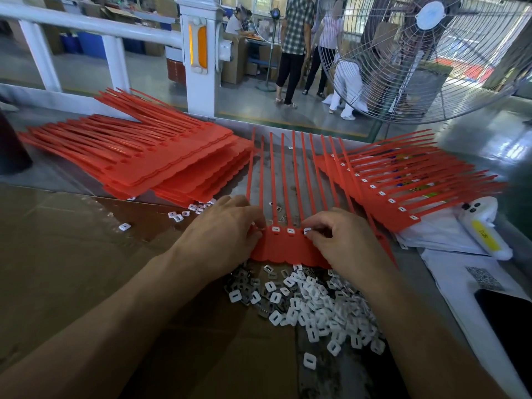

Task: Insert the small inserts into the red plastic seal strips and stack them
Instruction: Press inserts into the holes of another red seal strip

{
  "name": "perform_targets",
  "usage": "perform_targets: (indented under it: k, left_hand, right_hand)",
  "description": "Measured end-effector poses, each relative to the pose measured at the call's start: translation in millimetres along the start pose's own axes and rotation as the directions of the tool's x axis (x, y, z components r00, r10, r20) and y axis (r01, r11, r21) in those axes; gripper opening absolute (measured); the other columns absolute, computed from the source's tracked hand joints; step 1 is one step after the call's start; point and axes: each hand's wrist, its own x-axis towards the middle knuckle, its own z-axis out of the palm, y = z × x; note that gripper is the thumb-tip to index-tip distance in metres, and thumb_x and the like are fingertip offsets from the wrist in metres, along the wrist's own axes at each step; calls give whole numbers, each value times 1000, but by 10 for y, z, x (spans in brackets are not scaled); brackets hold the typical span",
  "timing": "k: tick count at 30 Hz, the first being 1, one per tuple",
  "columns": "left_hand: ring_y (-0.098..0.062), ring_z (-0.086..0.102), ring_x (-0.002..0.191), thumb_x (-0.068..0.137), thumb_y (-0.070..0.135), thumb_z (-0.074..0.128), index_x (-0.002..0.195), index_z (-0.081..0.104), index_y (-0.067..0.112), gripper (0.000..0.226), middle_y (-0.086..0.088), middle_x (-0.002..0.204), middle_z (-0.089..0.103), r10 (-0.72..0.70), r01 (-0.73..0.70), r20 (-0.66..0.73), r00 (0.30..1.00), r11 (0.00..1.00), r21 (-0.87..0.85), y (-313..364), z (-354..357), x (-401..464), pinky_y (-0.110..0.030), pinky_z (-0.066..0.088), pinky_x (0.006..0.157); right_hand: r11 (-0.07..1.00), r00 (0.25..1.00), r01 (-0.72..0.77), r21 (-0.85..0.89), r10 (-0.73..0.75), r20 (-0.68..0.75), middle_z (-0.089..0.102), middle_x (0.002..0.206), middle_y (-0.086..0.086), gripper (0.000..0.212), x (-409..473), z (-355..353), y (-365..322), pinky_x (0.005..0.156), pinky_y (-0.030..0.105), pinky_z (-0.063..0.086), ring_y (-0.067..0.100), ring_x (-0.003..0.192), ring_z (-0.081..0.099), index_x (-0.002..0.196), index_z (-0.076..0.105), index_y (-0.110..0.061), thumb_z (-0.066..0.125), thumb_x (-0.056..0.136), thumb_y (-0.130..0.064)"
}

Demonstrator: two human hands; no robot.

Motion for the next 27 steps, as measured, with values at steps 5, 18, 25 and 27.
perform_targets:
  k: [5,18,25,27]
  left_hand:
    - [-11,44,124,100,37,56,123,63,35,24,12,128,54,-2,2,4,1000,1000,4,2,0,-1,-30,39,106]
    - [-12,45,124,100,36,56,124,63,34,25,11,127,55,-1,1,4,1000,1000,4,12,-9,-6,-33,41,108]
    - [-12,45,123,100,35,56,123,64,33,24,11,126,55,-4,4,6,1000,1000,-1,13,-16,-6,-33,40,108]
    - [-11,45,122,100,35,56,122,64,33,24,11,126,55,-5,5,7,1000,1000,-2,12,-20,-5,-33,41,108]
  right_hand:
    - [999,999,-17,-30,18,34,64,107,-9,22,10,-1,-36,95,26,48,8,105,61,118,78,-25,68,99,-21]
    - [998,1000,8,-70,-8,-2,66,114,-8,24,-96,-64,-72,78,-1,38,2,102,61,115,78,-23,63,100,-13]
    - [992,999,23,-122,-18,44,65,111,-5,28,-115,-85,-137,90,21,50,8,101,63,118,78,-19,58,99,-11]
    - [983,998,44,-181,-34,57,63,106,-5,29,-121,-76,-173,86,30,54,11,95,63,118,77,-19,57,98,-12]
